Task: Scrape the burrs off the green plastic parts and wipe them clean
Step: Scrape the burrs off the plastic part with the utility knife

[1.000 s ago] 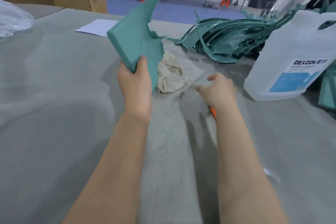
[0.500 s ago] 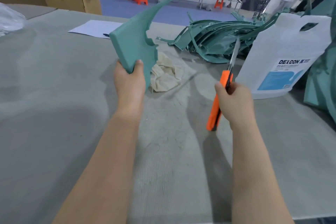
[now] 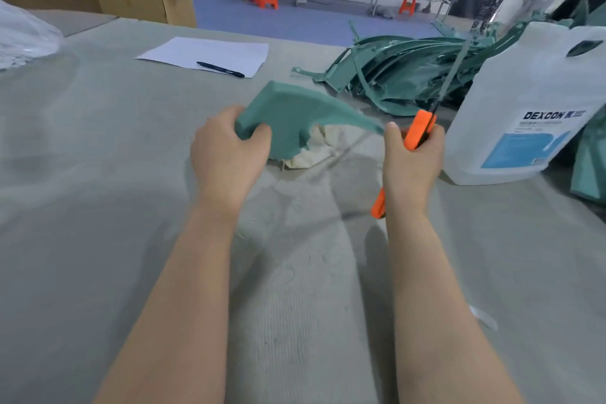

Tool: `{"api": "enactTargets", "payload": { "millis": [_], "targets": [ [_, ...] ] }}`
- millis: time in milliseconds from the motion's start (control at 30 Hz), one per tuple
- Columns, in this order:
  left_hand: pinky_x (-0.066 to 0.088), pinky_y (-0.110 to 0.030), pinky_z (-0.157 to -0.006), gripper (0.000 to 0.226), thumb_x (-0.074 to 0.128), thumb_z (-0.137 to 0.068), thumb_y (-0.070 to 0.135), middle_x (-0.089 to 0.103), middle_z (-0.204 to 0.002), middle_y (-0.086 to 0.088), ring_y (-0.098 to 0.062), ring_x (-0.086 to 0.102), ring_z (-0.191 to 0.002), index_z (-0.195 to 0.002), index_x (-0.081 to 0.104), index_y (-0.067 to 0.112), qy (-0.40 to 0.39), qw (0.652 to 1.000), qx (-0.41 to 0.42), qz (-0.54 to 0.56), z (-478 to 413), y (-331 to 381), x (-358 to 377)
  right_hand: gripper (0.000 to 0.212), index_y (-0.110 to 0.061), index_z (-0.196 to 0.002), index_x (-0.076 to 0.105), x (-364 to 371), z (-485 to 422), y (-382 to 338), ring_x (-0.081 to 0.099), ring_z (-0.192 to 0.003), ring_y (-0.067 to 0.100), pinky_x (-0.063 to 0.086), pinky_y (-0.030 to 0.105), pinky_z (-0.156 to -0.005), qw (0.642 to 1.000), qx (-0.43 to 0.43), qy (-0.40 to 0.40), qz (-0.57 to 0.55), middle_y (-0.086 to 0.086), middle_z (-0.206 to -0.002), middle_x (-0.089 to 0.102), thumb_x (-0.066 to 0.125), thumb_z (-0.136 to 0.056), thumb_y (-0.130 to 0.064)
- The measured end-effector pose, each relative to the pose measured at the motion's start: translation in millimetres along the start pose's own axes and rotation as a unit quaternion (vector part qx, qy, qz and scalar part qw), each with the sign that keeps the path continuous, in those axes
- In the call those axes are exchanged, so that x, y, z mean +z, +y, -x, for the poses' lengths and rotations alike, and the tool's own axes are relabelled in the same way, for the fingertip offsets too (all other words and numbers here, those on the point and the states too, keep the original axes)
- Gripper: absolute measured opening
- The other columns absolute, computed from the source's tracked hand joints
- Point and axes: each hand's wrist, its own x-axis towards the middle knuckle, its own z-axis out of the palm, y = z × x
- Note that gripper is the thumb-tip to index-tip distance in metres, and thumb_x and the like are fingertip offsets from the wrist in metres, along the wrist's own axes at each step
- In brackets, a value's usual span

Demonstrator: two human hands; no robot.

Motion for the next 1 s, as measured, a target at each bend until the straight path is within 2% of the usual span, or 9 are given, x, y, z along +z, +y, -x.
{"api": "enactTargets", "payload": {
  "millis": [133,267,367,433,533,633,767,867,1000],
  "targets": [
    [0.041,-0.040,-0.057,0.023,0.045,-0.063,0.030,0.049,-0.058,-0.006,-0.029,0.045,-0.062,-0.068,0.052,0.008,-0.043,0.996,0.051,-0.056,1,6,-7,0.025,-0.028,-0.073,0.045,-3,2,-1,0.040,-0.063,0.005,0.031,0.016,-0.058,0.984,-0.104,-0.110,0.099,-0.012,-0.066,0.043,0.065,-0.087,-0.031],
    [0.048,-0.046,-0.072,0.018,0.046,-0.066,0.031,0.047,-0.060,0.003,-0.028,0.046,-0.071,-0.068,0.050,0.014,-0.044,0.993,0.084,-0.070,4,14,-11,0.019,-0.034,-0.076,0.051,-3,2,-7,0.044,-0.059,0.004,0.031,0.023,-0.056,0.955,-0.102,-0.206,0.186,-0.013,-0.065,0.050,0.068,-0.086,-0.034],
    [0.031,-0.047,-0.105,0.032,0.054,-0.079,0.030,0.059,-0.108,-0.002,-0.027,0.052,-0.112,-0.105,0.060,0.011,0.074,0.986,0.131,-0.072,1,11,-8,0.028,-0.030,-0.069,0.047,-7,1,-12,0.043,-0.055,0.004,0.030,0.019,-0.053,0.964,-0.085,-0.172,0.186,-0.011,-0.063,0.050,0.070,-0.084,-0.037],
    [0.023,-0.039,-0.113,0.051,0.061,-0.086,0.027,0.041,-0.139,-0.015,-0.027,0.035,-0.135,-0.129,0.048,0.003,0.140,0.984,0.111,-0.020,0,9,-6,0.027,-0.020,-0.071,0.052,-9,0,-17,0.045,-0.055,0.006,0.033,0.024,-0.057,0.972,-0.056,-0.165,0.159,-0.005,-0.070,0.064,0.070,-0.084,-0.035],
    [0.019,-0.025,-0.115,0.071,0.066,-0.087,0.029,0.019,-0.151,-0.014,-0.020,0.019,-0.142,-0.143,0.029,0.004,0.124,0.987,0.020,0.098,3,10,3,0.028,-0.014,-0.069,0.052,-13,1,-25,0.043,-0.041,0.001,0.036,0.024,-0.055,0.980,-0.004,-0.189,0.064,0.004,-0.072,0.073,0.067,-0.088,-0.028],
    [0.033,-0.033,-0.111,0.067,0.067,-0.086,0.043,0.041,-0.143,-0.007,-0.017,0.041,-0.133,-0.138,0.040,0.010,-0.021,0.965,-0.122,0.230,7,18,17,0.020,-0.007,-0.083,0.055,-14,4,-32,0.039,-0.038,0.006,0.033,0.018,-0.043,0.967,0.061,-0.242,-0.046,0.011,-0.068,0.071,0.063,-0.092,-0.022],
    [0.053,-0.030,-0.086,0.037,0.061,-0.089,0.044,0.070,-0.108,0.001,-0.013,0.067,-0.100,-0.110,0.066,0.014,-0.231,0.837,-0.243,0.433,17,22,31,0.020,-0.005,-0.078,0.053,-1,13,-29,0.036,-0.037,0.009,0.029,0.019,-0.039,0.941,0.127,-0.282,-0.135,0.006,-0.054,0.055,0.061,-0.094,-0.013],
    [0.054,-0.030,-0.089,0.045,0.058,-0.091,0.043,0.069,-0.115,-0.008,-0.017,0.068,-0.095,-0.117,0.063,0.007,-0.215,0.734,-0.327,0.554,17,19,34,0.022,-0.010,-0.074,0.051,7,21,-23,0.034,-0.037,0.008,0.027,0.020,-0.040,0.916,0.173,-0.322,-0.169,-0.002,-0.049,0.047,0.058,-0.095,-0.012],
    [0.057,-0.025,-0.065,0.045,0.050,-0.094,0.048,0.071,-0.093,-0.005,-0.015,0.069,-0.071,-0.103,0.064,0.007,-0.218,0.727,-0.330,0.561,13,15,36,0.024,-0.008,-0.074,0.051,12,28,-15,0.033,-0.035,0.006,0.025,0.020,-0.041,0.880,0.194,-0.405,-0.153,-0.005,-0.041,0.042,0.055,-0.097,-0.012]
  ]
}}
